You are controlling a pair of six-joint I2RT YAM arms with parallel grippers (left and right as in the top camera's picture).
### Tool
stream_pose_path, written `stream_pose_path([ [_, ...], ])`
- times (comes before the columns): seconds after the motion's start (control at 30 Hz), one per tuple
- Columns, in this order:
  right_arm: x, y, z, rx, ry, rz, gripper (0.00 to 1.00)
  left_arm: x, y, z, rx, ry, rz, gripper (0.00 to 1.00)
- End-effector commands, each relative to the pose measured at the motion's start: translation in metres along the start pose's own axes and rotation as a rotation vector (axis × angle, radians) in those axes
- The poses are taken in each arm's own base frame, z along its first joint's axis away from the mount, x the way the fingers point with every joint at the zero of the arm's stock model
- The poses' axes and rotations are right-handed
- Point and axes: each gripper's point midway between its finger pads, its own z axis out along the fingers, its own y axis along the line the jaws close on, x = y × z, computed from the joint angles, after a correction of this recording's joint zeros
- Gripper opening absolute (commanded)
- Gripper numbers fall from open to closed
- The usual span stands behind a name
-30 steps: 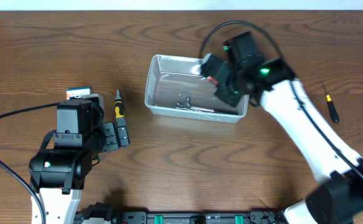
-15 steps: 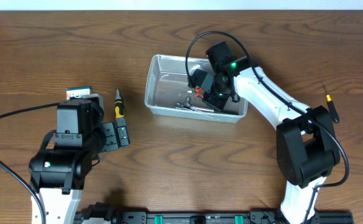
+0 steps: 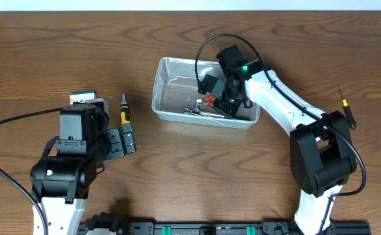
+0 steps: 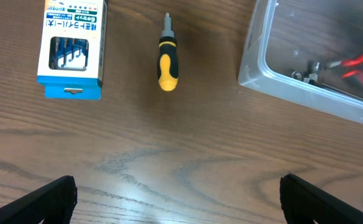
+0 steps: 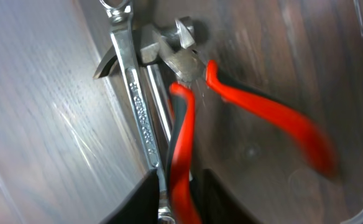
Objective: Pack container
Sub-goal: 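Carry the pliers into the container and lower them, then open the right gripper and move it over the small yellow screwdriver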
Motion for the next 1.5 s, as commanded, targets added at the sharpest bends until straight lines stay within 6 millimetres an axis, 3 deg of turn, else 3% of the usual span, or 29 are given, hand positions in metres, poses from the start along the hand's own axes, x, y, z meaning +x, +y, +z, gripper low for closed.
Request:
stream_pose_path([
  [0.0,-0.002,-0.001,-0.001,-0.014,-0.013,0.008,0.28,-0.006,0.0,-0.005,-0.006,-0.02,-0.004,0.98],
  [0.1,-0.002,-0.001,-0.001,-0.014,-0.013,0.008,0.36,-0.006,0.0,-0.005,-0.006,-0.02,-0.004,0.98],
  [0.27,-0.009,-0.005,-0.006,0.004,-0.037,0.006,0.34,-0.006,0.0,-0.005,-0.006,-0.02,-0.004,0.98],
  [0.4,-0.034,-0.024,-0.05,0.097,-0.101,0.076,0.4,-0.006,0.0,-0.005,-0.006,-0.02,-0.004,0.98],
  [0.5,-0.042,-0.052,-0.106,0.233,-0.142,0.171,0.7,-0.006,0.0,-0.005,-0.006,-0.02,-0.004,0.98],
  [0.53,-0.038,-0.067,-0.134,0.296,-0.155,0.231,0.91,-0.006,0.0,-0.005,-0.006,-0.02,-0.004,0.98],
  [0.57,-0.034,-0.075,-0.15,0.324,-0.16,0.267,0.99,-0.006,0.0,-0.005,-0.006,-0.02,-0.004,0.98],
  [0.63,-0.012,-0.092,-0.195,0.371,-0.172,0.368,0.99,-0.006,0.0,-0.005,-0.006,-0.02,-0.004,0.98],
  [0.7,0.015,-0.107,-0.226,0.399,-0.174,0.465,0.99,-0.006,0.0,-0.005,-0.006,-0.02,-0.004,0.98],
  [0.8,0.078,-0.132,-0.269,0.428,-0.159,0.648,0.99,-0.006,0.0,-0.005,-0.006,-0.02,-0.004,0.98],
  [0.87,0.121,-0.144,-0.284,0.447,-0.129,0.749,0.99,-0.006,0.0,-0.005,-0.006,-0.02,-0.004,0.98],
  [0.97,0.186,-0.154,-0.293,0.445,-0.057,0.845,0.99,-0.006,0.0,-0.005,-0.006,-0.021,-0.004,0.98],
  [1.13,0.259,-0.173,-0.289,0.429,-0.002,1.015,0.99,-0.006,0.0,-0.005,-0.006,-0.02,-0.004,0.98],
  [1.27,0.29,-0.186,-0.261,0.351,0.03,1.081,0.99,-0.006,0.0,-0.005,-0.006,-0.02,-0.004,0.98],
  [1.47,0.313,-0.197,-0.199,0.223,0.112,1.134,0.99,-0.006,0.0,-0.005,-0.006,-0.02,-0.004,0.98],
])
